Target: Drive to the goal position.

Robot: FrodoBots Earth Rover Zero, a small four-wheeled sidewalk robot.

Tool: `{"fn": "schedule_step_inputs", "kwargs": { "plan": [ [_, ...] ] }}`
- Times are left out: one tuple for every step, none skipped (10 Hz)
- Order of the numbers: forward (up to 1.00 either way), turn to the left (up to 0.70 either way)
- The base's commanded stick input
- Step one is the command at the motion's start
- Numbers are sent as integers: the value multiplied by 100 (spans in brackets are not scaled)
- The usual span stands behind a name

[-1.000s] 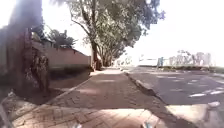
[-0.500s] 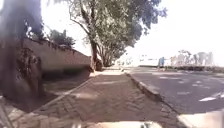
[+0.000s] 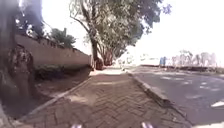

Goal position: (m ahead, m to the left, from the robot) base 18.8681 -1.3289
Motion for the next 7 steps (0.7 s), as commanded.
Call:
{"fn": "schedule_step_inputs", "kwargs": {
  "plan": [
    [70,0],
    [70,-1],
    [70,-13],
    [70,-22],
    [70,-26],
    [70,-29],
    [70,-33]
  ]
}}
